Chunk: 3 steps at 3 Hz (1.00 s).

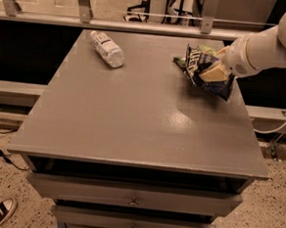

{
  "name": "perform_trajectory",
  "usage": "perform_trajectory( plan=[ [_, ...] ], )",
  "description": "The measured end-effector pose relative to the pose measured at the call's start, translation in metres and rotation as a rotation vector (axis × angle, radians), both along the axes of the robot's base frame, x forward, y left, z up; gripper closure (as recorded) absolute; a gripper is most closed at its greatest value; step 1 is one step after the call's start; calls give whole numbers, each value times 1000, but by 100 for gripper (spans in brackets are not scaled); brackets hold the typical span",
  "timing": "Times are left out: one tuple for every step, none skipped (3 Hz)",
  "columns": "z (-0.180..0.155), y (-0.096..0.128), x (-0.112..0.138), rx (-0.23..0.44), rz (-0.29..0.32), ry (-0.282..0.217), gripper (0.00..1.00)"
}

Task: Move blue chip bag near green jalapeno chip bag

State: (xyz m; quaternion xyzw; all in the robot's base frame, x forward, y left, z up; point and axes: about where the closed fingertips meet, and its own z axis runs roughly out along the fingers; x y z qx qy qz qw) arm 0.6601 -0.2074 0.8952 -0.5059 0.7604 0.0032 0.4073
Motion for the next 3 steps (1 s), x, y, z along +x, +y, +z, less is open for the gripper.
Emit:
perform_trajectory(
  plan=[
    [-8, -9, 8, 5, -10, 1, 59],
    [-15, -12, 13, 12, -16, 2, 36],
    [-22, -7, 14, 23, -6, 14, 12]
  ],
)
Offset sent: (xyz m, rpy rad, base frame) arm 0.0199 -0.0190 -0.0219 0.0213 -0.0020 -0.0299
